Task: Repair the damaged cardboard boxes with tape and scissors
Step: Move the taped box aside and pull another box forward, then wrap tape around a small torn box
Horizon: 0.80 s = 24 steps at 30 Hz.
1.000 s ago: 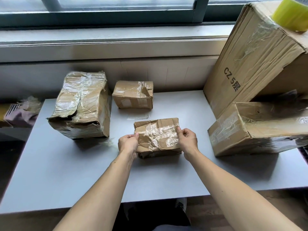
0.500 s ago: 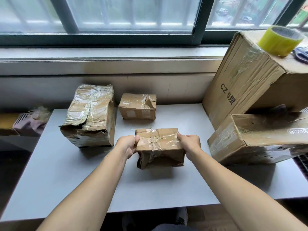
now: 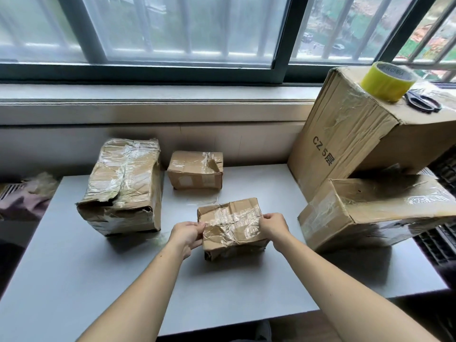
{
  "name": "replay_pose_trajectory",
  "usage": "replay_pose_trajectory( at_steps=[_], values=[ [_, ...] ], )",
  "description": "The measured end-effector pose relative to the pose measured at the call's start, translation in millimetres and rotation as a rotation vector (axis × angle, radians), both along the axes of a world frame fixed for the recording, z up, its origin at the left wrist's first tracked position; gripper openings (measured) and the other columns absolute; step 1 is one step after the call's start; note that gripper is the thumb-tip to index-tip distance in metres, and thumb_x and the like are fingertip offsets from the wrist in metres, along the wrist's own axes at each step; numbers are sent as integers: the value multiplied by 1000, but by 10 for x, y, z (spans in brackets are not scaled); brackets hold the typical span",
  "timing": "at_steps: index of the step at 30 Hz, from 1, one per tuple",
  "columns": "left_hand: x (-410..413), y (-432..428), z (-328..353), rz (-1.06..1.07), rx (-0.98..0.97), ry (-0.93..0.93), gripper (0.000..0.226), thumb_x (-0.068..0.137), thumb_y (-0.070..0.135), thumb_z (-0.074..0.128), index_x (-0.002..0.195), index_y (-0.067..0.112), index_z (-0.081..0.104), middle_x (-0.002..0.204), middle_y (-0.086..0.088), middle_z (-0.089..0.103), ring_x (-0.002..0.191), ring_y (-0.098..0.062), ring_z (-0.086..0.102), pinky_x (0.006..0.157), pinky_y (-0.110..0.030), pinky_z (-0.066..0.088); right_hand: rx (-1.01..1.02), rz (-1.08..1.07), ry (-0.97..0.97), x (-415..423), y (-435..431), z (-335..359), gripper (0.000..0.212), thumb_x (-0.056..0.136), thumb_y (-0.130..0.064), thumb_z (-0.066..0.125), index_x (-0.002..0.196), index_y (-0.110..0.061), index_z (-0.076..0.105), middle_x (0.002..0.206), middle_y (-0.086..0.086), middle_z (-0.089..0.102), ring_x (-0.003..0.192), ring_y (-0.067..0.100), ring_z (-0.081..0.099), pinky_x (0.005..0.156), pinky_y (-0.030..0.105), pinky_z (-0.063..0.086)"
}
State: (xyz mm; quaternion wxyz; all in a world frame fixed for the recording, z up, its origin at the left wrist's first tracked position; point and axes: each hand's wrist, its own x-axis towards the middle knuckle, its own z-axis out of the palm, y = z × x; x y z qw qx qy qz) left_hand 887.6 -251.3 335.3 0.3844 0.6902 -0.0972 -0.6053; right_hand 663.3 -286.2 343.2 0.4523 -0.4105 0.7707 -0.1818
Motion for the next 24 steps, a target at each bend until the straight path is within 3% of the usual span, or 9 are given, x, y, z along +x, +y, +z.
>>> replay_pose_trajectory(
  at_steps=[2, 3, 5, 8, 12, 16, 20, 24],
  values=[
    [37, -18, 33, -21, -6, -11, 19, 91, -2, 66, 87, 9, 50, 84, -11, 67, 71, -20, 65, 47, -25, 56, -2, 63, 54, 20, 21, 98, 20, 89, -14, 48, 79, -11, 65, 81, 9, 65, 80, 28, 60, 65, 31, 45],
    [67, -36, 59, -41, -6, -22, 20, 90, 1, 68, 92, 9, 50, 85, -11, 66, 72, -21, 64, 53, -27, 57, -15, 79, 72, 33, 26, 137, 23, 91, -17, 50, 98, -9, 70, 99, 11, 70, 96, 30, 64, 77, 33, 49],
    [137, -82, 114, -94, -12, -147, 28, 89, 18, 74, 103, 7, 52, 90, -10, 61, 81, -24, 59, 68, -32, 53, -82, 78, 113, 70, 46, 268, 41, 96, -20, 51, 134, -6, 58, 133, 12, 61, 125, 29, 56, 100, 34, 44],
    [188, -162, 267, -168, -92, -470, 37, 93, 38, 65, 111, 7, 57, 103, -6, 58, 101, -26, 56, 89, -36, 47, -233, 125, 158, 149, 44, 465, 43, 100, -19, 47, 141, -6, 51, 143, 12, 55, 133, 28, 49, 107, 33, 37],
    [63, -307, 677, -217, -344, -576, 22, 99, 35, 54, 104, 14, 57, 96, 1, 60, 92, -20, 56, 78, -30, 42, -393, 136, 158, 245, -6, 798, 38, 101, -22, 46, 135, -10, 58, 134, 8, 62, 125, 23, 56, 102, 30, 40],
    [-174, -482, 1034, -284, -507, -541, 18, 99, 32, 53, 96, 16, 61, 89, 6, 60, 80, -8, 54, 62, -24, 42, -548, 87, 156, 207, -66, 1193, 26, 102, -23, 48, 116, -11, 66, 102, 0, 68, 95, 14, 60, 82, 22, 41],
    [-441, -691, 1251, -368, -607, -499, 21, 98, 30, 54, 94, 13, 64, 91, -3, 66, 78, -13, 56, 65, -24, 43, -670, 8, 150, 62, -145, 1532, 20, 99, -23, 52, 95, -13, 69, 82, -3, 69, 77, 13, 62, 67, 22, 40],
    [-755, -924, 1493, -379, -680, -404, 19, 98, 26, 55, 89, 14, 67, 91, -8, 71, 93, -28, 67, 74, -32, 49, -803, -25, 165, -212, -310, 1991, 21, 99, -24, 53, 92, -14, 69, 80, -4, 68, 73, 5, 59, 60, 12, 41]
  ],
)
